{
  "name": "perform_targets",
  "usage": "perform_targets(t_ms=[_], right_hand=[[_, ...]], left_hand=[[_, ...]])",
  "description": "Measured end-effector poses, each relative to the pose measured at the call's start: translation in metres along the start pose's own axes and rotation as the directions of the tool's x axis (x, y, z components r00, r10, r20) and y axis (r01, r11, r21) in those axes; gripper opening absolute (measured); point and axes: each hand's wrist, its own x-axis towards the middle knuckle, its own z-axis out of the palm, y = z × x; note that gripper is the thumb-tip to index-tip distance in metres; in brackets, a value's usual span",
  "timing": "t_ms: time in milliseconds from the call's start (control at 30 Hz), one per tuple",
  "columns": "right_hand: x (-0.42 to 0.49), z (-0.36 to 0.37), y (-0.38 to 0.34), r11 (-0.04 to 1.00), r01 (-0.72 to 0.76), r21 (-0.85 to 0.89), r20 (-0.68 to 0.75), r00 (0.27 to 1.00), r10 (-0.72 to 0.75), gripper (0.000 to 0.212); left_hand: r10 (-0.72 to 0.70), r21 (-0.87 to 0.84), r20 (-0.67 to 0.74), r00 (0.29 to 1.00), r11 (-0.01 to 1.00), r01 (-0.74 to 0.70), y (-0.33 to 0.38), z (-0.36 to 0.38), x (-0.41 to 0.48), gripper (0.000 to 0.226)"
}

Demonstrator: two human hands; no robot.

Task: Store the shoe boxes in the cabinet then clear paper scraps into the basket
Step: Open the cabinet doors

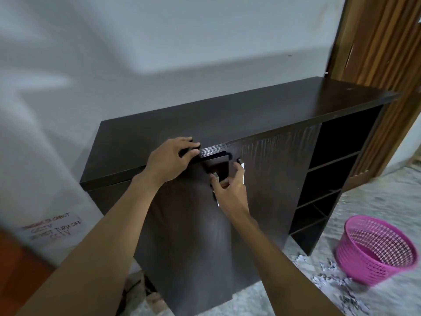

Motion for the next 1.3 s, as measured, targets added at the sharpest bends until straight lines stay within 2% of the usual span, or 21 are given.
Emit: perform_targets(t_ms=[67,133,333,467,533,700,833,967,1067,1100,1167,1233,1300], right_hand=[[-0.002,-0.001,0.004,0.999,-0.006,-0.045,-0.004,1.0,0.006,0.078],[-0.004,-0.003,0.005,0.995,-0.008,-0.095,0.013,1.0,0.009,0.071],[-0.025,-0.012,-0.002,0.998,-0.007,-0.067,0.01,1.0,0.007,0.052],[-0.045,-0.02,-0.007,0.997,-0.027,-0.076,0.016,0.999,0.028,0.062],[-0.053,-0.025,-0.013,0.994,-0.052,-0.094,0.016,0.998,0.053,0.061],[-0.088,-0.038,-0.028,0.994,-0.047,-0.095,-0.022,0.999,0.045,0.037],[-0.119,-0.048,-0.037,0.994,-0.055,-0.095,-0.016,0.998,0.053,0.016],[-0.153,-0.068,-0.048,0.981,-0.1,-0.165,0.02,0.994,0.105,0.033],[-0.175,-0.086,-0.056,0.928,0.012,-0.372,0.011,1.0,-0.008,0.057],[-0.182,-0.091,-0.06,0.919,0.035,-0.392,0.022,0.999,-0.028,0.068],[-0.191,-0.093,-0.07,0.965,-0.018,-0.26,0.093,0.995,0.044,0.077],[-0.199,-0.092,-0.084,0.986,-0.167,-0.007,0.283,0.945,0.162,0.062],[-0.205,-0.087,-0.096,0.958,-0.265,0.108,0.466,0.865,0.187,0.051]], left_hand=[[-0.01,0.003,0.008,1.0,1.0,0.01,0.0,0.001,0.001,0.033],[-0.021,0.002,0.011,1.0,1.0,0.021,0.0,0.001,0.002,0.033],[-0.026,-0.004,0.045,0.999,1.0,0.027,0.0,-0.001,0.003,0.033],[-0.019,-0.001,0.046,0.999,1.0,0.02,-0.002,-0.001,0.002,0.034],[-0.007,-0.016,0.061,0.998,1.0,0.008,-0.005,-0.001,0.003,0.034],[0.026,-0.069,0.113,0.993,0.997,-0.018,-0.008,-0.003,0.007,0.035],[0.023,-0.014,0.122,0.992,1.0,-0.022,-0.002,-0.007,0.006,0.037],[-0.033,0.003,0.128,0.991,0.999,0.033,0.005,-0.013,-0.004,0.039],[-0.054,0.043,0.141,0.988,0.998,0.048,0.004,-0.018,-0.016,0.042],[-0.066,0.057,0.145,0.987,0.997,0.058,0.002,-0.02,-0.022,0.043],[-0.075,0.111,0.155,0.985,0.992,0.058,-0.003,-0.026,-0.036,0.046],[-0.072,0.164,0.18,0.981,0.986,0.043,-0.011,-0.035,-0.053,0.051],[-0.073,0.182,0.202,0.977,0.983,0.036,-0.021,-0.045,-0.068,0.055]])
